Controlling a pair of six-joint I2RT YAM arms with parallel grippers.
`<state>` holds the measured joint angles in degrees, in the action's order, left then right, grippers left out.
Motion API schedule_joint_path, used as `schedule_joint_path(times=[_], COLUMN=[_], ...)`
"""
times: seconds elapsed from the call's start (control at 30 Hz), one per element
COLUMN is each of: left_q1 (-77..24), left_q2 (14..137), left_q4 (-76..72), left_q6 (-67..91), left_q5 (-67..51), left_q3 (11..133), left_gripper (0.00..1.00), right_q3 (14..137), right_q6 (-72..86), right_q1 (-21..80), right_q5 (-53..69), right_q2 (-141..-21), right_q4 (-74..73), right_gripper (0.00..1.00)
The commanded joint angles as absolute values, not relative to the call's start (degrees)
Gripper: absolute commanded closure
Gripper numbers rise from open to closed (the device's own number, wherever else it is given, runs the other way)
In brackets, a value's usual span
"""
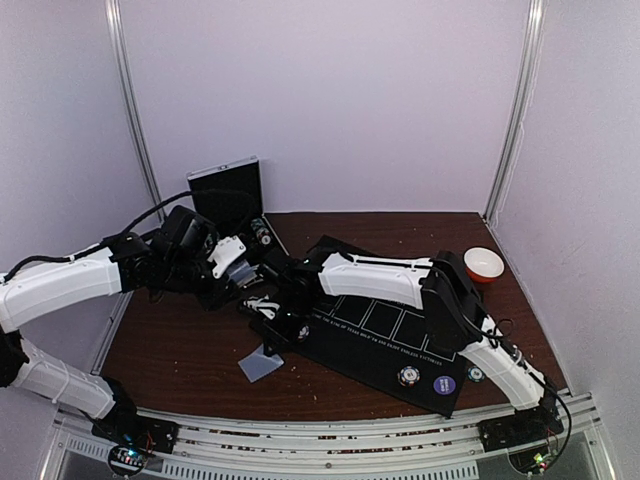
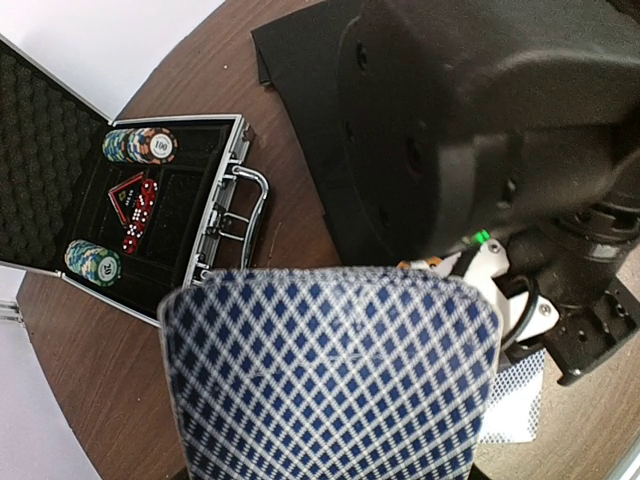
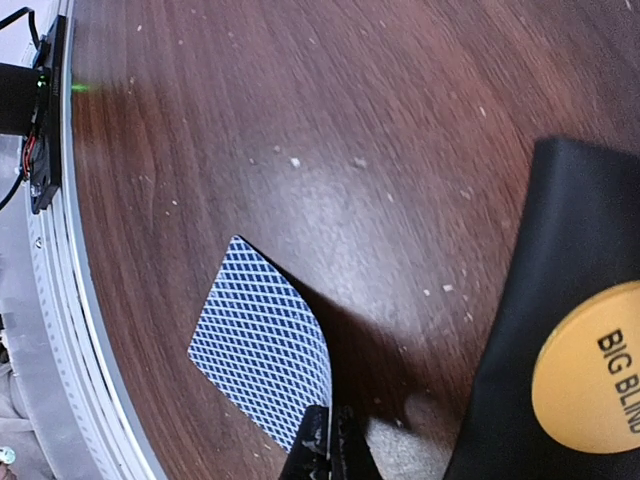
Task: Distribute texas hold em gaming equipment
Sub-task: Distribute the poker card in the big blind area, then pick up the poker card from the face-down deck piles.
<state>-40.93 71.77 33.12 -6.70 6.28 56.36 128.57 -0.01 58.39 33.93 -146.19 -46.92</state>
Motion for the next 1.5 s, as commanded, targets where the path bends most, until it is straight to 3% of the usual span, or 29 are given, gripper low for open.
schedule_joint_path(times=[0.0,0.27,0.6,1.2,1.3,1.4,1.47], left_q1=[-40.45,-40.44,-40.37,-40.47,-40.6,-41.03,-41.49], left_q2=[70.73,70.78,70.47,67.71,67.42,67.49,67.73], left_q4=[32.04,32.09,32.74,33.84,33.84,33.84,33.92], left_q6=[-6.33,-6.29,-6.19,-10.75,-12.25,-14.03,-15.23], left_q5=[6.42,6.44,6.07,1.29,-0.29,-2.17,-3.59], left_q3=[56.93,56.94,57.85,60.92,61.21,61.6,61.77], left_gripper=[0.53,0.53,0.53,0.53,0.53,0.53,0.53], right_q3=[131.06,132.75,130.99,107.55,103.21,94.98,92.4], right_q6=[-2.17,-3.74,-0.27,10.67,16.45,33.49,43.32], right_q1=[59.13,59.33,58.64,48.46,47.17,46.03,46.3], right_q5=[30.66,28.0,25.65,14.43,23.88,43.46,47.29], right_q2=[-147.39,-148.18,-141.97,-117.3,-113.39,-112.2,-113.52], right_q4=[-45.15,-43.59,-38.34,-28.32,-18.99,4.43,15.64], right_gripper=[1.0,0.97,0.7,0.27,0.21,0.11,0.05])
